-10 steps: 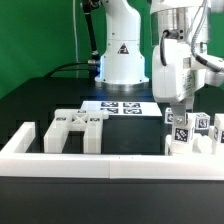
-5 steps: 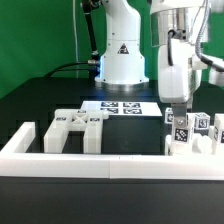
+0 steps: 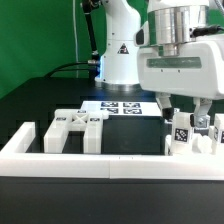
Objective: Assemble chair
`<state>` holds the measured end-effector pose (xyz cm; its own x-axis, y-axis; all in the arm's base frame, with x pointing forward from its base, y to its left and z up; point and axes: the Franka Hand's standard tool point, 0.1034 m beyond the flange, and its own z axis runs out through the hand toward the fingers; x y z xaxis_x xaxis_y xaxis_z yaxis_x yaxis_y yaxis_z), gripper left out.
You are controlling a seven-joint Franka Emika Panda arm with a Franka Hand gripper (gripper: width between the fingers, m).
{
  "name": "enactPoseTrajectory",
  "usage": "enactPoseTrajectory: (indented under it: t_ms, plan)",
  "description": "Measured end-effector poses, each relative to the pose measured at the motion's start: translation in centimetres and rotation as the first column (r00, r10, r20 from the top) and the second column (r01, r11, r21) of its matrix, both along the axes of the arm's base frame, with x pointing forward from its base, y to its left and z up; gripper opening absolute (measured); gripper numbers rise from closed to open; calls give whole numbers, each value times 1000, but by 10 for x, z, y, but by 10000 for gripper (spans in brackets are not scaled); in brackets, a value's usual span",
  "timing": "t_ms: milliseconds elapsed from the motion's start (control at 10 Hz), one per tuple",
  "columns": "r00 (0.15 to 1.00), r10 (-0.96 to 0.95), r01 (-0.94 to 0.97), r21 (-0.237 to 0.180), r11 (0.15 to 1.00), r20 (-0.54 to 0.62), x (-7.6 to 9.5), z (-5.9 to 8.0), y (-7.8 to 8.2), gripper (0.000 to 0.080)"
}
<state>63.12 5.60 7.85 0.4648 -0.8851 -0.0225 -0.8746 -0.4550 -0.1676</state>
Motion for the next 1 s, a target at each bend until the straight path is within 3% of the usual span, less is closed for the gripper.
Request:
enactPoseTrajectory:
  t_ms: [300, 1000]
  plan:
    - [945, 326, -325, -38, 945, 3, -1, 0, -6, 649]
    - [770, 636, -635, -129, 761, -38, -2, -2, -2, 649]
